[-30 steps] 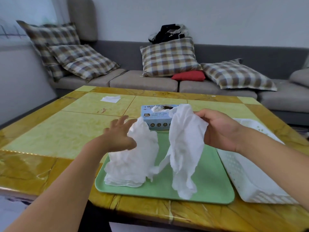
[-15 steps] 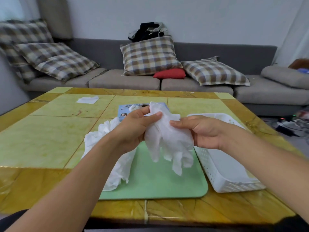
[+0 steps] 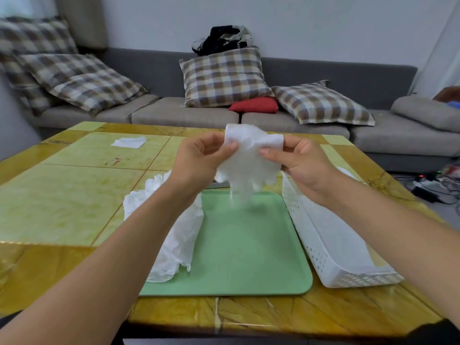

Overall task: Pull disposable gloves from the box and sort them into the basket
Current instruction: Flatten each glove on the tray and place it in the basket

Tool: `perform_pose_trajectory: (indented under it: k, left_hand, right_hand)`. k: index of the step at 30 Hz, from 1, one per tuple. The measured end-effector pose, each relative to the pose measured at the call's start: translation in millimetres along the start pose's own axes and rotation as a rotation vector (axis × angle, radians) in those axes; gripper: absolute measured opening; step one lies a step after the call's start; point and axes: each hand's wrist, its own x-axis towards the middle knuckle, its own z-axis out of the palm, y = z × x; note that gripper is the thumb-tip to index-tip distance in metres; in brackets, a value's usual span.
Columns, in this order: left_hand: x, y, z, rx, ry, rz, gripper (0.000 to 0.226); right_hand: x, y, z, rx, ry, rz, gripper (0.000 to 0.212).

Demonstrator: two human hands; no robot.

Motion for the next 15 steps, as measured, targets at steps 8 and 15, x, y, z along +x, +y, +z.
perform_pose_trajectory:
  k: [8,15]
  left_hand:
    - [-16.5,-46.7,-25.1,0.572,-0.439,-0.019,0.015]
    - [-37.7,-63.4,-14.6,0.895,-0.932,-0.105,0.015]
  right_hand:
    - [-16.7,36.0,-1.8,-0.914,-0.421,-0.029,0.006]
    - [-34.8,47.6,7.4,-1.200,-0.893,0.053,0.014]
